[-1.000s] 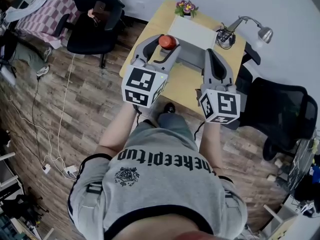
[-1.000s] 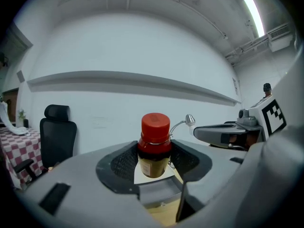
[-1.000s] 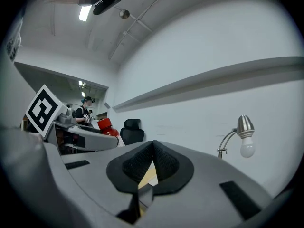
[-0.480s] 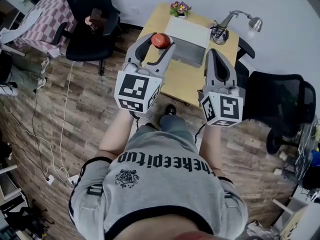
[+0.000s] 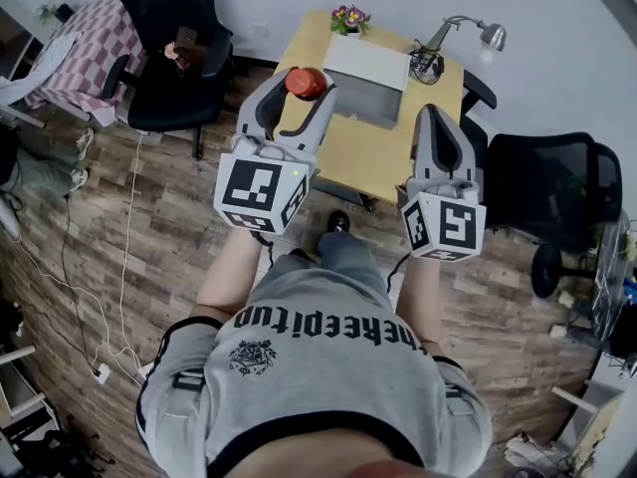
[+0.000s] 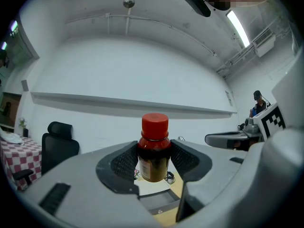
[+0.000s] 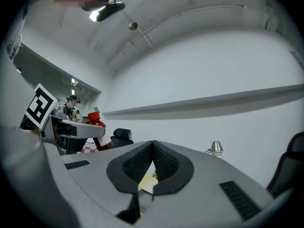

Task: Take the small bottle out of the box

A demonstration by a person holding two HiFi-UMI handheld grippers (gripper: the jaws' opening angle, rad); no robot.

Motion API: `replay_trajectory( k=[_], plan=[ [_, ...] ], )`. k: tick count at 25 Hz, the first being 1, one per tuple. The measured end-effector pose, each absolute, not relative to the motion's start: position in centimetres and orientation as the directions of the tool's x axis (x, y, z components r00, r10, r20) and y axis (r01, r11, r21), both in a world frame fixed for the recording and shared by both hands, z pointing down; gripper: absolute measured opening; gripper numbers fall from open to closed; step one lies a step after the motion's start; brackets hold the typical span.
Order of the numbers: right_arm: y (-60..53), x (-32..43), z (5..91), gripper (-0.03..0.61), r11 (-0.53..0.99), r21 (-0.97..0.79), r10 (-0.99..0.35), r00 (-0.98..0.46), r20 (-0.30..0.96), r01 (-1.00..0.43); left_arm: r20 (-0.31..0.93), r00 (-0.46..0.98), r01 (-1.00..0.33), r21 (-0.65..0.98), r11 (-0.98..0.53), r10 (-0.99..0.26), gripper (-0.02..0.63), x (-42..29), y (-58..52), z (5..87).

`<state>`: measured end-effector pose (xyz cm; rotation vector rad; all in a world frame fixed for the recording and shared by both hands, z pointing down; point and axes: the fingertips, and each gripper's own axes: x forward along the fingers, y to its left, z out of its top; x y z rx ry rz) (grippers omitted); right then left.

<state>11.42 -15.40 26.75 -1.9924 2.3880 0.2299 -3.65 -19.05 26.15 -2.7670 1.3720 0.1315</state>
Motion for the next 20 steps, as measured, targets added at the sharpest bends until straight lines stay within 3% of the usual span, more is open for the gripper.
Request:
replay_trajectory(
  k=[20],
  plan=[
    [-10.5, 10.7, 25.6, 0.002, 0.104, 0.092, -0.977, -0.119, -0.177, -0.990, -0.146, 0.580, -0.810, 0.000, -0.586, -0.801, 0.219, -6.7, -15.4, 25.3]
  ],
)
